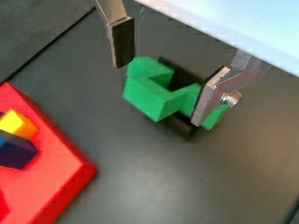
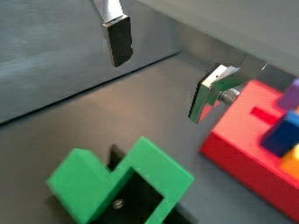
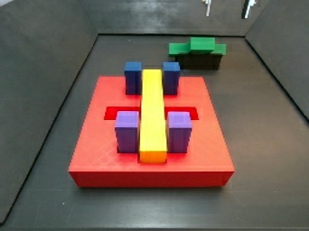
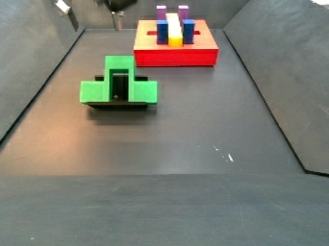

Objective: Pick up the green object. Move up. Place the green object on the fixture. Regrasp the green object. Move to above the board. Insert the green object.
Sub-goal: Regrasp the green object.

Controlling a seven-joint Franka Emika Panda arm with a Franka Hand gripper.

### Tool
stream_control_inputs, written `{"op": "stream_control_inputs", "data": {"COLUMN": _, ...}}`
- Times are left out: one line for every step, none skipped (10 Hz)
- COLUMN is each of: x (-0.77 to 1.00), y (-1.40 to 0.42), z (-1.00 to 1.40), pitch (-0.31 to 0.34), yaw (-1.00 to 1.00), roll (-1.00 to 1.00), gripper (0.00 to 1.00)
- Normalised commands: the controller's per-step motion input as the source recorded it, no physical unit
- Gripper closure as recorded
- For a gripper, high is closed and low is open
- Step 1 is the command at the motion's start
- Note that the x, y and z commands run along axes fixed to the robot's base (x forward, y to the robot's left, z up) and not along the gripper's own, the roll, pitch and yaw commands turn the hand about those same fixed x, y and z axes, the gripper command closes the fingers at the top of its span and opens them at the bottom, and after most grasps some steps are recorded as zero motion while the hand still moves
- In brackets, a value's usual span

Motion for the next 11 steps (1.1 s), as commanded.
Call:
{"op": "stream_control_inputs", "data": {"x": 0.19, "y": 0.0, "z": 0.04, "pitch": 0.0, "yaw": 0.32, "roll": 1.0, "gripper": 0.0}}
{"op": "stream_control_inputs", "data": {"x": 0.14, "y": 0.0, "z": 0.03, "pitch": 0.003, "yaw": 0.32, "roll": 1.0, "gripper": 0.0}}
{"op": "stream_control_inputs", "data": {"x": 0.09, "y": 0.0, "z": 0.02, "pitch": 0.06, "yaw": 0.32, "roll": 1.0, "gripper": 0.0}}
{"op": "stream_control_inputs", "data": {"x": 0.03, "y": 0.0, "z": 0.01, "pitch": 0.051, "yaw": 0.28, "roll": 1.0, "gripper": 0.0}}
{"op": "stream_control_inputs", "data": {"x": -0.05, "y": 0.0, "z": 0.0, "pitch": 0.023, "yaw": 0.07, "roll": 1.0, "gripper": 0.0}}
{"op": "stream_control_inputs", "data": {"x": -0.09, "y": 0.0, "z": 0.0, "pitch": 0.017, "yaw": 0.0, "roll": 1.0, "gripper": 0.0}}
{"op": "stream_control_inputs", "data": {"x": -0.11, "y": 0.0, "z": 0.0, "pitch": 0.011, "yaw": 0.0, "roll": 1.0, "gripper": 0.0}}
{"op": "stream_control_inputs", "data": {"x": -0.11, "y": 0.0, "z": 0.0, "pitch": 0.02, "yaw": 0.0, "roll": 1.0, "gripper": 0.0}}
{"op": "stream_control_inputs", "data": {"x": -0.13, "y": 0.0, "z": 0.0, "pitch": 0.037, "yaw": 0.0, "roll": 1.0, "gripper": 0.0}}
{"op": "stream_control_inputs", "data": {"x": -0.23, "y": 0.0, "z": 0.01, "pitch": 0.103, "yaw": 0.04, "roll": 1.0, "gripper": 0.0}}
{"op": "stream_control_inputs", "data": {"x": -0.31, "y": -0.08, "z": 0.0, "pitch": 0.111, "yaw": 0.1, "roll": 1.0, "gripper": 0.0}}
